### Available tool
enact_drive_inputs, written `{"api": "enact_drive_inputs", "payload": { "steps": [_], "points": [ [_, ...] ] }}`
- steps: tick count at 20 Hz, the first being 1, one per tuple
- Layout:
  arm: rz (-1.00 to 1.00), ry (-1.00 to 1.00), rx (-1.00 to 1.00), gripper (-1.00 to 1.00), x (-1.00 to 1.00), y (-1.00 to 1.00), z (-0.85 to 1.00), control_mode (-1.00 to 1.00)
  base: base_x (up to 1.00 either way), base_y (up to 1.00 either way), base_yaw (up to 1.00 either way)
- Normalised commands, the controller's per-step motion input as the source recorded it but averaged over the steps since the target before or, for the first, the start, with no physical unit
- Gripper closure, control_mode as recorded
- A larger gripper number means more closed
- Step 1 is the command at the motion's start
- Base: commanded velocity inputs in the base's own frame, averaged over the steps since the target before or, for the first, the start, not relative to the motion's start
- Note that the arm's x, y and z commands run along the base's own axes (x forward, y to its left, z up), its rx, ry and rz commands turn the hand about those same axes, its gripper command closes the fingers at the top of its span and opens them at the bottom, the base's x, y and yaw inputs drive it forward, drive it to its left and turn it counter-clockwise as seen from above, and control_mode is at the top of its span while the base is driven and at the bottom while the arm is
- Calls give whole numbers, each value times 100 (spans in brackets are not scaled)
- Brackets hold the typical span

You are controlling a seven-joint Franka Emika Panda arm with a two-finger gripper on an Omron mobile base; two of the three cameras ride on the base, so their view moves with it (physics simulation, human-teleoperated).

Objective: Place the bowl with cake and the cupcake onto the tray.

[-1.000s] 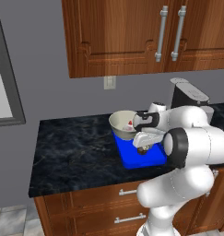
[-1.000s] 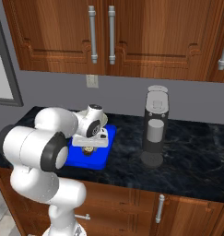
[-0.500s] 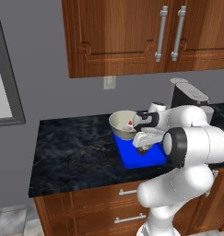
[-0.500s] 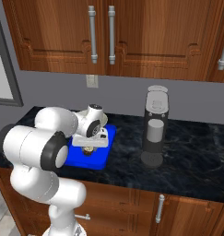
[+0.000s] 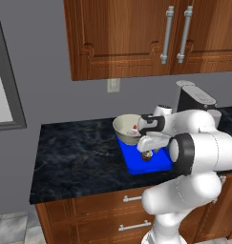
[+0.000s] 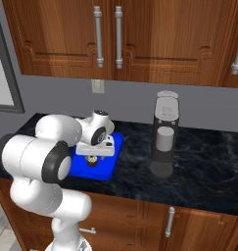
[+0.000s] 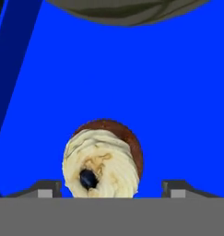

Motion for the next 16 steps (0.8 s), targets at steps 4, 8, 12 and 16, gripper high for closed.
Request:
{"api": "enact_drive_inputs", "payload": {
  "steps": [4, 8, 12, 16],
  "points": [
    [0, 0, 0, -100, 0, 2, 17, -100, 0, 0, 0],
    [0, -1, 0, -100, 0, 1, 24, -100, 0, 0, 0],
    [0, -2, 0, -100, -1, 1, 33, -100, 0, 0, 0],
    [0, -7, 0, -100, -20, 0, 31, -100, 0, 0, 0]
  ]
}}
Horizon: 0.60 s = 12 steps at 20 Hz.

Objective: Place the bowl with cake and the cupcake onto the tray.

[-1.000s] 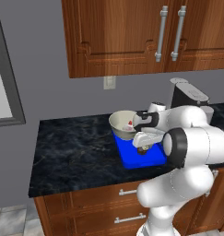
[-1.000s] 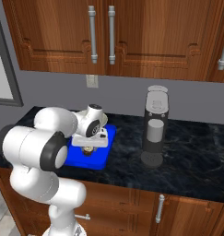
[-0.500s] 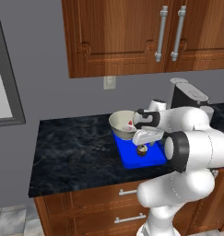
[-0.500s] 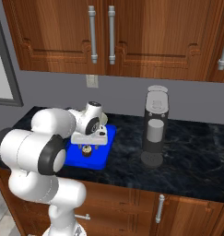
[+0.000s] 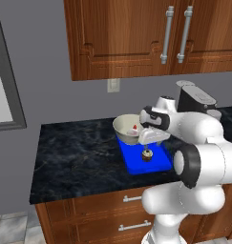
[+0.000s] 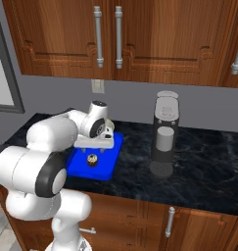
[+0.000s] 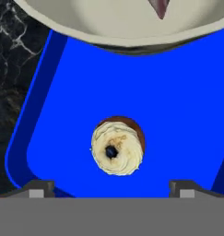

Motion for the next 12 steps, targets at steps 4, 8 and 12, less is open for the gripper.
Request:
{"api": "enact_drive_inputs", "payload": {
  "steps": [4, 8, 12],
  "points": [
    [-3, -9, 0, -100, -30, 0, 28, -100, 0, 0, 0],
    [-3, -6, 0, -100, -35, 0, 28, -100, 0, 0, 0],
    [0, 0, 0, -100, -37, 0, 28, -100, 0, 0, 0]
  ]
}}
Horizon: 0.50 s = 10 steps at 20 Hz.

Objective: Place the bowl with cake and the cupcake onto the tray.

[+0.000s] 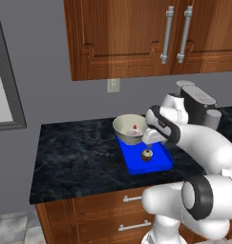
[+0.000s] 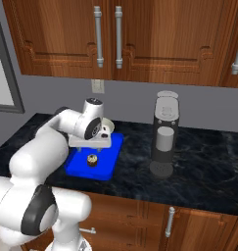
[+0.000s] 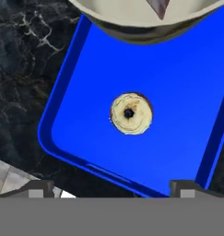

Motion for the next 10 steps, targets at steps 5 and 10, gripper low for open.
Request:
{"api": "enact_drive_inputs", "payload": {
  "steps": [5, 10],
  "points": [
    [-1, 3, -1, -100, -38, 0, 29, -100, 0, 0, 0],
    [-9, 0, -2, -100, -46, 1, 22, -100, 0, 0, 0]
  ]
}}
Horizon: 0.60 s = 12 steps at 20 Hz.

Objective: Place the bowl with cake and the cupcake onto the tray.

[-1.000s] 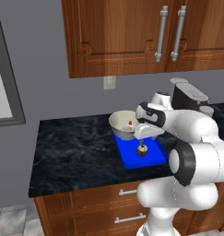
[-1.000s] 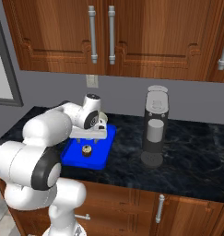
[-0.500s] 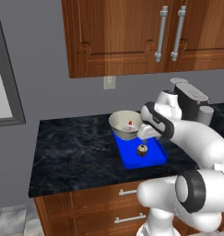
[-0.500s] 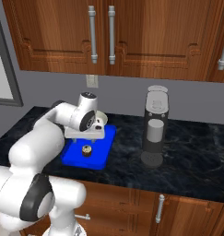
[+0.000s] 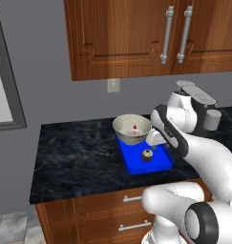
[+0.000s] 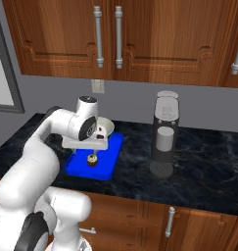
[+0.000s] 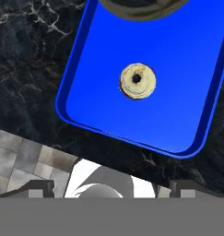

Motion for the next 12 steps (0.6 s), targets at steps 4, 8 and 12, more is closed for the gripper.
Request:
{"api": "enact_drive_inputs", "payload": {
  "steps": [4, 8, 12],
  "points": [
    [-12, 0, -1, -100, -48, 5, 16, -100, 0, 0, 0],
    [-13, -9, -3, -100, -54, 11, 9, -100, 0, 0, 0],
    [-14, -14, -5, -100, -52, 15, 5, -100, 0, 0, 0]
  ]
}}
